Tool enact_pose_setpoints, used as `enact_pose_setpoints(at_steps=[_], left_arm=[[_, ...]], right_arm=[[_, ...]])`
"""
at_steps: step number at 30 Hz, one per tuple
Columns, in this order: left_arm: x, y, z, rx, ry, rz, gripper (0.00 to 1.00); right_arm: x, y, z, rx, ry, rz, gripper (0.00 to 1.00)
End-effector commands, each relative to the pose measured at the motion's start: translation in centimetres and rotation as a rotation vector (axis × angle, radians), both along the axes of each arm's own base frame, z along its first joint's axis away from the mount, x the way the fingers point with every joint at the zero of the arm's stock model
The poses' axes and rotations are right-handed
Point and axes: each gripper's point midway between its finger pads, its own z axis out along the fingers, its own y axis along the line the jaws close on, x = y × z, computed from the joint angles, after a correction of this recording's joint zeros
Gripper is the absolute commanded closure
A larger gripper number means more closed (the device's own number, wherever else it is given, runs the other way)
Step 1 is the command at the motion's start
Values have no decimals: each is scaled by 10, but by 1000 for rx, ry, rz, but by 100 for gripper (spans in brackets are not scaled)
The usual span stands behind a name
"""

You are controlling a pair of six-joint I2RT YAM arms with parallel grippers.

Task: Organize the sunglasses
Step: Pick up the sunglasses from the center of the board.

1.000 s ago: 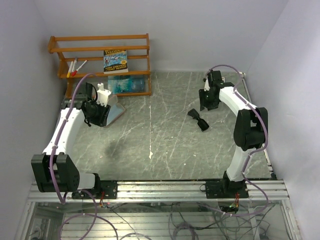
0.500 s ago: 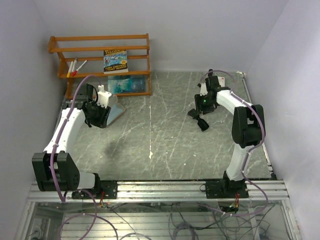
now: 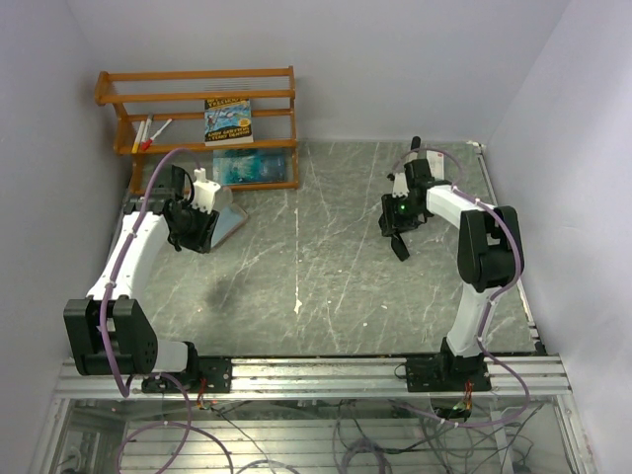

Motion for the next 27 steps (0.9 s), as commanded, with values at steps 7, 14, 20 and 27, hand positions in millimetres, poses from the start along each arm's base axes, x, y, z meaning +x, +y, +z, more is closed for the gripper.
enact_pose_setpoints(at_steps=[7, 14, 20, 27], left_arm=[[1, 1, 11, 0, -17, 15, 47], [-2, 3, 11, 9, -16, 16, 48], [-2, 3, 14, 8, -25, 9, 48], [2, 7, 43, -19, -67, -31, 49]], right_arm=[[-10, -4, 17, 6, -19, -9, 64], [-9, 15, 33, 101, -32, 15, 93], [-18, 75, 59, 233, -42, 129, 100], [-67, 213, 72, 248, -46, 488, 100]])
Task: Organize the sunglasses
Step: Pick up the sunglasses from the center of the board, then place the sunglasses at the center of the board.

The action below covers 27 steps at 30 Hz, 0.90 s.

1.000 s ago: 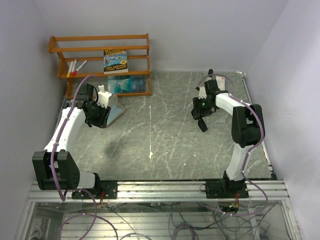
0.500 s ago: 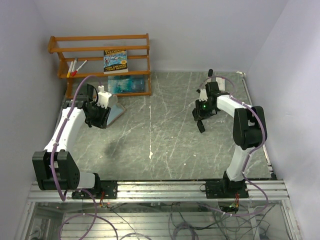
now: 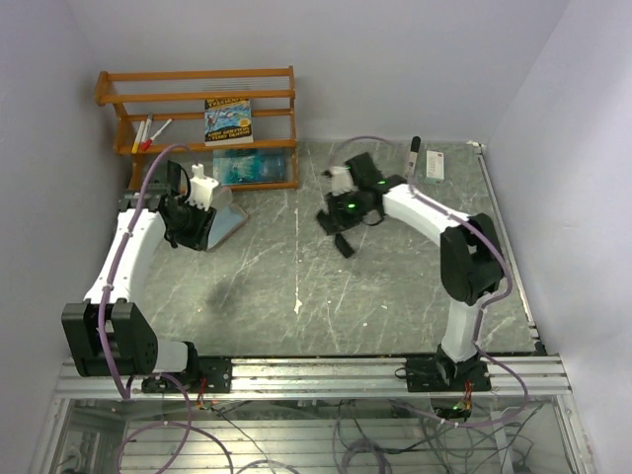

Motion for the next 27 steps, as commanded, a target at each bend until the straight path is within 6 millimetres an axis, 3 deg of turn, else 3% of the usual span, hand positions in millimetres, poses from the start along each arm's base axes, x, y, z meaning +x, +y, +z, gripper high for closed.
enact_pose_setpoints(at_steps=[1, 6, 10, 14, 19, 27], left_arm=[[6, 7, 40, -30, -87, -30, 49], [5, 25, 53, -47, -96, -20, 49], [-5, 41, 43, -52, -51, 2, 50], [-14, 51, 32, -57, -19, 13, 50], [-14, 51, 25, -74, 0, 21, 50], [-11, 47, 27, -99, -6, 22, 49]], right_arm=[[-39, 95, 14, 65, -2, 253, 100], [-74, 157, -25, 16, 76, 489, 100], [-92, 181, -48, -52, 87, 630, 100], [-93, 187, -55, -48, 88, 661, 100], [-93, 192, -49, -35, 56, 663, 99], [-78, 196, -34, -27, -22, 613, 74]])
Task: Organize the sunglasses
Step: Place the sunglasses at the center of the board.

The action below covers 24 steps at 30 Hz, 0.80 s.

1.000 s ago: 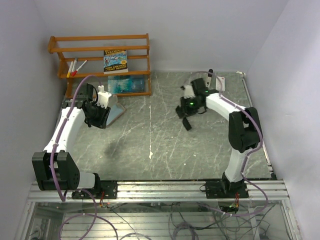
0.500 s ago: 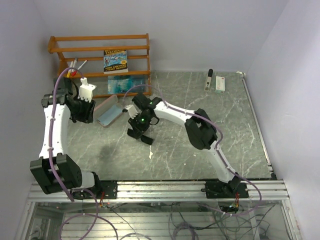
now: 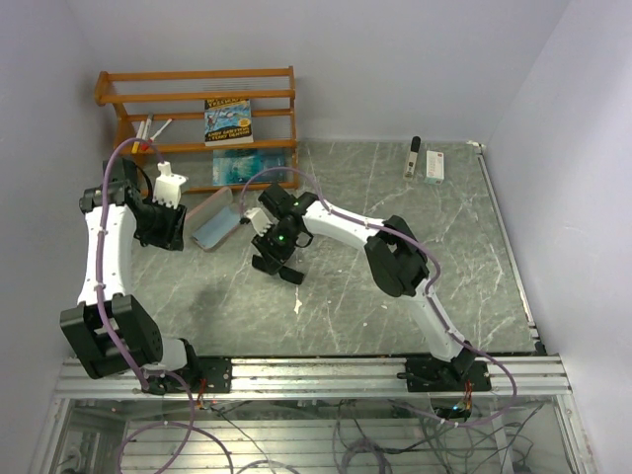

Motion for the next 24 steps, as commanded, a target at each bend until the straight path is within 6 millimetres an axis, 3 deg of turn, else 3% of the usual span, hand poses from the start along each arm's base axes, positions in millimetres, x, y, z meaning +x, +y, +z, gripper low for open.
enact_pose_setpoints(at_steps=[1, 9, 16, 19, 22, 24], left_arm=[[-1, -5, 3, -31, -16, -14, 49], [-6, -7, -3, -38, -4, -17, 48], [-4, -15, -3, -87, -7, -25, 48], [1, -25, 3, -120, -25, -58, 45], [10, -48, 12, -110, -61, -159, 42], [17, -71, 17, -78, -94, -235, 39]], right_arm=[[15, 4, 22, 42, -78, -21, 70], [32, 12, 50, 126, -90, -57, 54], [70, -10, 56, 115, -124, -200, 54], [105, -36, 95, 210, -160, -353, 54], [122, -75, 134, 356, -97, -486, 53], [122, -100, 169, 475, -75, -521, 52]])
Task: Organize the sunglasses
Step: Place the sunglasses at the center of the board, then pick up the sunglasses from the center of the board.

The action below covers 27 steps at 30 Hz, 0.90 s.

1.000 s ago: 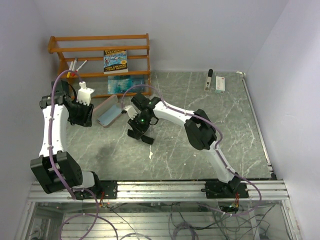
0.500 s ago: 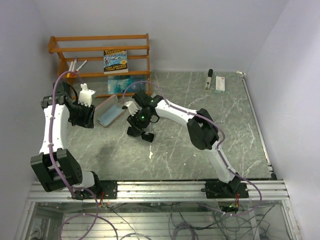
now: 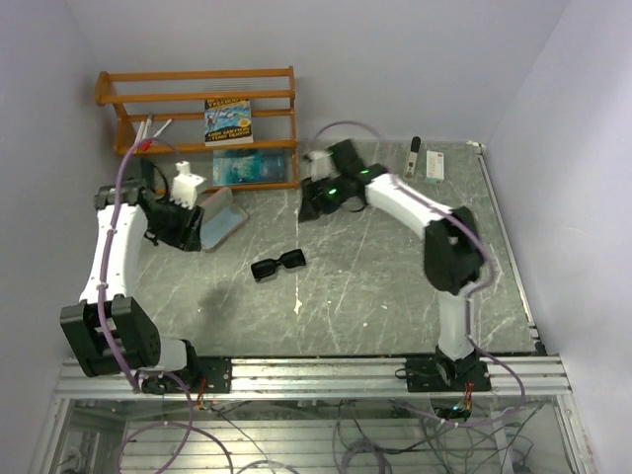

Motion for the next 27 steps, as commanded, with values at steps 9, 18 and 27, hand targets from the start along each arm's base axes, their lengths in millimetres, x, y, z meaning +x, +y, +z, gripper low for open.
enact_pose_setpoints(at_steps=[9, 18, 27], left_arm=[[35, -168, -19, 73, -52, -449, 35], [53, -194, -69, 105, 47, -469, 35], [55, -207, -85, 82, 62, -461, 35]], right_arm=[[-7, -94, 134, 313, -120, -260, 51], [-32, -122, 119, 316, -90, -331, 51], [-32, -129, 102, 312, -55, -344, 51]])
